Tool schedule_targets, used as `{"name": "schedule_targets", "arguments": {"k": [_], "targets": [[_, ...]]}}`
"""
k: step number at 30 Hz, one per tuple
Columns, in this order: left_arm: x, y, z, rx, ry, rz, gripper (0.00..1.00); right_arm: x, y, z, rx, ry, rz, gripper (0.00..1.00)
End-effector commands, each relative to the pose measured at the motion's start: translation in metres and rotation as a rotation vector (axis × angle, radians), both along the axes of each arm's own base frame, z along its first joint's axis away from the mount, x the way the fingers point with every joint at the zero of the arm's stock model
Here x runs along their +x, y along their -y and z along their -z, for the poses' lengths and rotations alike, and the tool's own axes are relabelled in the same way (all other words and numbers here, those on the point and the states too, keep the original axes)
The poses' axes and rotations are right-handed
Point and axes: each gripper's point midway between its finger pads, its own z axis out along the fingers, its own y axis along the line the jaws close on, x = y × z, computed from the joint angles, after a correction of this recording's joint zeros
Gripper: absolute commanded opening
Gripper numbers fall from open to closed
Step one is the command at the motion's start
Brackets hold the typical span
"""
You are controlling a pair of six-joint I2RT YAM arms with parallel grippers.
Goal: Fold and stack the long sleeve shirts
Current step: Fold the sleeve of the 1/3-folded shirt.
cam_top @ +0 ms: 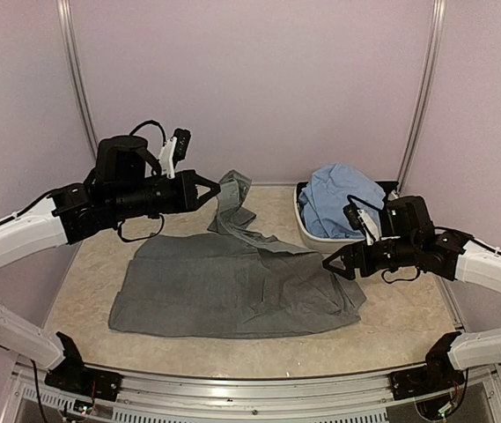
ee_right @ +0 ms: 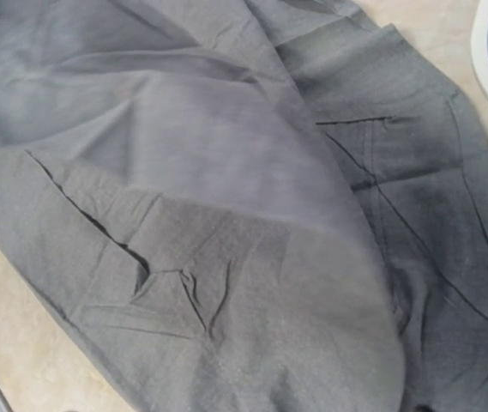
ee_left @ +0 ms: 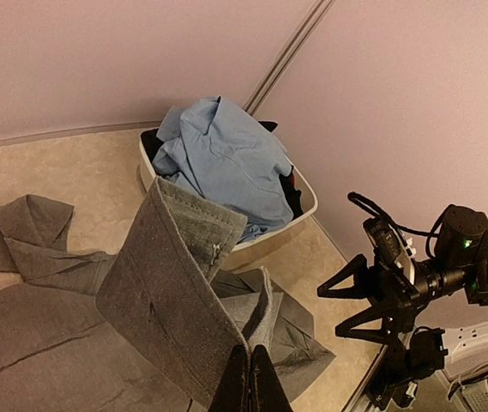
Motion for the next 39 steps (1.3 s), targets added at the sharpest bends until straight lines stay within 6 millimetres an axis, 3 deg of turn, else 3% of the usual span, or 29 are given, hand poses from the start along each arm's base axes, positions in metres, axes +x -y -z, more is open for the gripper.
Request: {"name": "schedule_targets", "arguments": {"k": [1,6,12,16,21,24,33,39], "targets": [[-0.016,-0.018,0.026,0.057,-0.04,-0.077,0.0,0.006,-0.004,0.004,-0.003,0.003,-0.012,0.79],[-0.028,-0.041,0.055,0.109,-0.083,-0.149,0.0,0.009,-0.01,0.008,0.002,-0.004,-0.031,0.79],[-0.028,-0.06,0.066,0.126,-0.094,-0.204,0.0,0.011,-0.016,0.02,-0.008,-0.036,-0.06,0.79],[-0.023,-0.049,0.056,0.111,-0.068,-0.176,0.0,0.008,-0.015,0.033,-0.047,-0.055,-0.07,0.78],[-0.011,-0.021,0.025,0.104,-0.016,-0.116,0.0,-0.002,-0.016,0.04,-0.045,-0.064,-0.08,0.76],[-0.004,-0.011,0.026,0.142,-0.024,-0.109,0.0,-0.008,-0.018,0.044,-0.043,-0.077,-0.086,0.76],[-0.02,-0.027,0.063,0.162,-0.107,-0.145,0.0,-0.011,-0.026,0.053,-0.039,-0.095,-0.106,0.76],[-0.033,-0.062,0.093,0.187,-0.155,-0.25,0.0,-0.011,-0.031,0.057,-0.036,-0.106,-0.124,0.76]]}}
